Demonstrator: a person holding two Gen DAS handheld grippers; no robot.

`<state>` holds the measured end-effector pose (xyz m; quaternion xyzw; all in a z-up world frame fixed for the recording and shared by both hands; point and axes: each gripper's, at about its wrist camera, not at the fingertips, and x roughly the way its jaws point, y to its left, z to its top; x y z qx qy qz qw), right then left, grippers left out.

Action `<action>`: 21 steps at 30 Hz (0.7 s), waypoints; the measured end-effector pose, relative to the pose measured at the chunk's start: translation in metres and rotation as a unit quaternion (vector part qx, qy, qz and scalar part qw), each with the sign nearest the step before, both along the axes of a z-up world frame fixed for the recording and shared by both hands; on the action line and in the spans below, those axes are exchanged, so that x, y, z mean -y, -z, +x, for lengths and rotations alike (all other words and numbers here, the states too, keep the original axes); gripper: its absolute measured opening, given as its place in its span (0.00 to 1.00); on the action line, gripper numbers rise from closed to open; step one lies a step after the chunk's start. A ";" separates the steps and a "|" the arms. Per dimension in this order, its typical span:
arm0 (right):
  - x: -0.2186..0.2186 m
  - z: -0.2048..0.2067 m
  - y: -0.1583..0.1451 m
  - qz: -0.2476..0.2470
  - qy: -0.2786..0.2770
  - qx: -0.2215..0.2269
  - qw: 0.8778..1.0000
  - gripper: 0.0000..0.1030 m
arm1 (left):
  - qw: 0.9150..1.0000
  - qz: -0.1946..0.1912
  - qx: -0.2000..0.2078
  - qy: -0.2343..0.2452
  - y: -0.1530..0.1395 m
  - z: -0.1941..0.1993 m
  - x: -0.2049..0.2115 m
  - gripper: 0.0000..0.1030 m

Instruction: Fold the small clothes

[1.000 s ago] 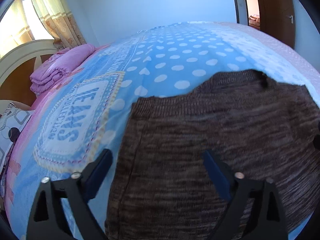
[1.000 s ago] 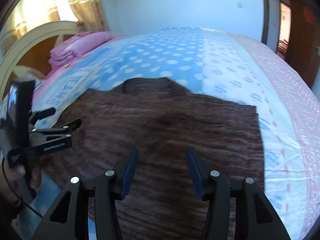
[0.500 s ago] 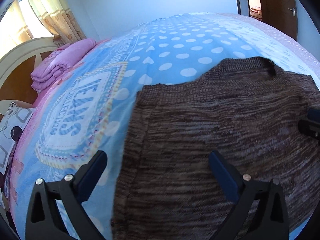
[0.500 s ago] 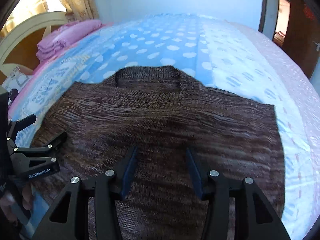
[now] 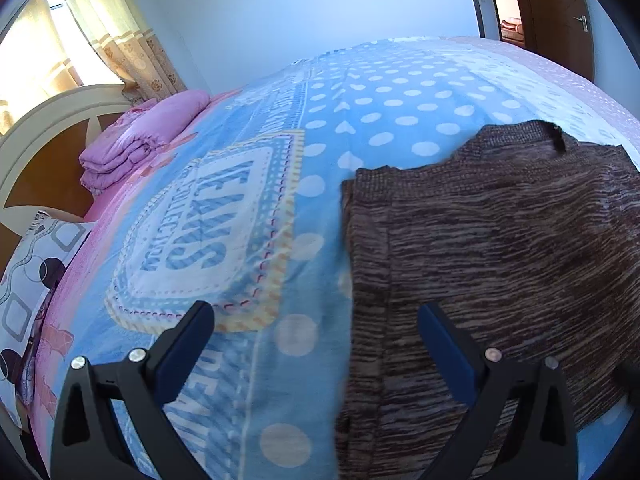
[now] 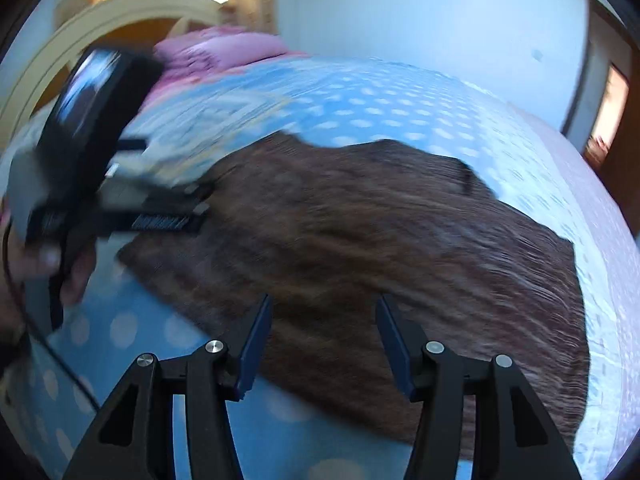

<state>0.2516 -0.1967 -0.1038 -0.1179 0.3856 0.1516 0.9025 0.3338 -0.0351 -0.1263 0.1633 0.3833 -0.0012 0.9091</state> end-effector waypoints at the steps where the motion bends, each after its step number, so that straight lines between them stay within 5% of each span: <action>1: -0.007 -0.005 0.002 -0.010 -0.011 0.005 1.000 0.53 | 1.000 0.002 0.000 -0.001 0.001 0.000 -0.003 1.00; 9: -0.051 -0.024 0.015 -0.062 -0.062 0.033 0.996 0.53 | 1.000 -0.009 -0.009 -0.013 0.009 0.009 -0.024 1.00; 21: -0.093 -0.024 0.027 -0.124 -0.081 0.058 0.987 0.53 | 0.989 -0.142 -0.028 0.015 0.005 0.040 -0.052 1.00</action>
